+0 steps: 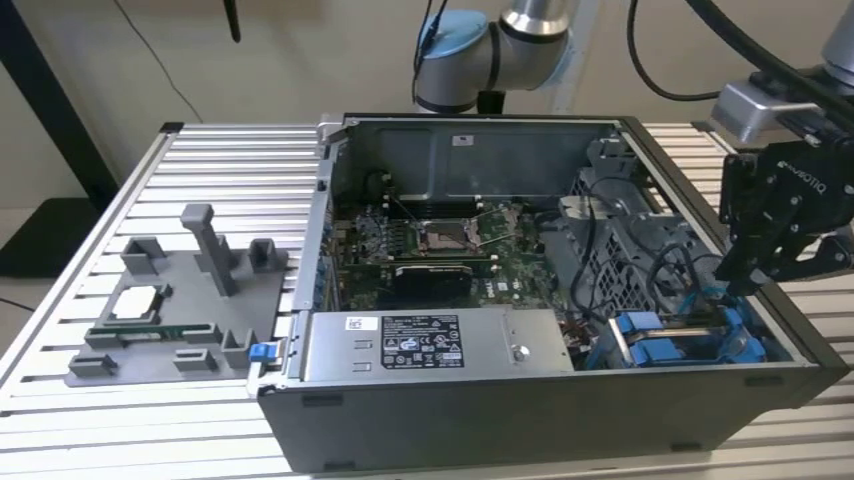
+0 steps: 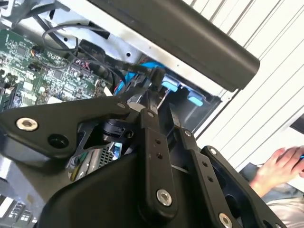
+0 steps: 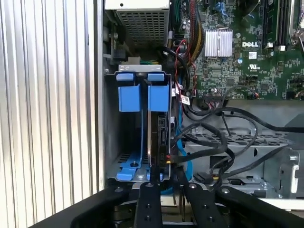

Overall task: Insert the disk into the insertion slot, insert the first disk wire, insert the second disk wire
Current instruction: 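Insert the second disk wire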

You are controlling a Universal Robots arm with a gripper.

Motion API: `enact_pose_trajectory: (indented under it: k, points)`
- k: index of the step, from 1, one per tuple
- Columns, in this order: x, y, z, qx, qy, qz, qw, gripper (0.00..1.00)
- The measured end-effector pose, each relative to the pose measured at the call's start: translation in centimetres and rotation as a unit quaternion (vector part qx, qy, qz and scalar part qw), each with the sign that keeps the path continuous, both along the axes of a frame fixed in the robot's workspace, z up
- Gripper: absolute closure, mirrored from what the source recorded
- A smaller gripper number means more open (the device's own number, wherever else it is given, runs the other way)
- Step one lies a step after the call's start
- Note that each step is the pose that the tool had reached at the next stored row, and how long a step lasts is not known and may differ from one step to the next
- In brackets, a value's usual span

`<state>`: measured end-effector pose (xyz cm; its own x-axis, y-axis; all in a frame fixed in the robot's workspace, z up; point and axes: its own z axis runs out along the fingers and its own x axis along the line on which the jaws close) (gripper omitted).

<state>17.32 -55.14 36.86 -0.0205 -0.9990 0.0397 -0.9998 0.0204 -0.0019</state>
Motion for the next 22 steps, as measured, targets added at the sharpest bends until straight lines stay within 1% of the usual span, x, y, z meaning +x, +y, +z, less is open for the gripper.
enact_pose_trajectory:
  k: [1, 2, 5, 6, 7, 8, 9, 12, 13, 15, 17, 20, 22]
  points:
    - [0.2, 0.0, 0.0, 0.0017, 0.001, 0.0, 1.0, 0.0]
    - [0.4, 0.0, 0.0, 0.0071, 0.0015, 0.0, 1.0, 0.0]
    - [0.7, 0.0, 0.0, 0.0344, 0.0024, 0.0, 0.9994, 0.0]
    - [0.9, -0.04, 0.0, 0.0426, 0.0026, 0.0, 0.9991, 0.0]
    - [1.0, -0.13, -0.01, 0.0461, 0.0032, 0.0, 0.9989, 0.0]
    - [1.1, -0.26, -0.01, 0.0471, 0.0045, 0.0, 0.9989, 0.0]
    - [1.2, -0.4, -0.02, 0.0474, 0.0067, 0.0, 0.9989, 0.0]
    - [1.5, -0.87, -0.04, 0.0475, 0.0153, -0.001, 0.9988, 0.0]
    - [1.6, -0.92, -0.12, 0.0481, 0.0167, -0.001, 0.9987, 0.0]
    - [1.8, -0.97, -0.29, 0.0504, 0.018, -0.001, 0.9986, 0.0]
    - [2.0, -1.02, -0.5, 0.0532, 0.0185, -0.001, 0.9984, 0.0]
    - [2.2, -1.07, -0.76, 0.0597, 0.0187, -0.001, 0.998, 0.0]
    - [2.2, -1.09, -0.86, 0.0651, 0.0189, -0.001, 0.9977, 0.0]
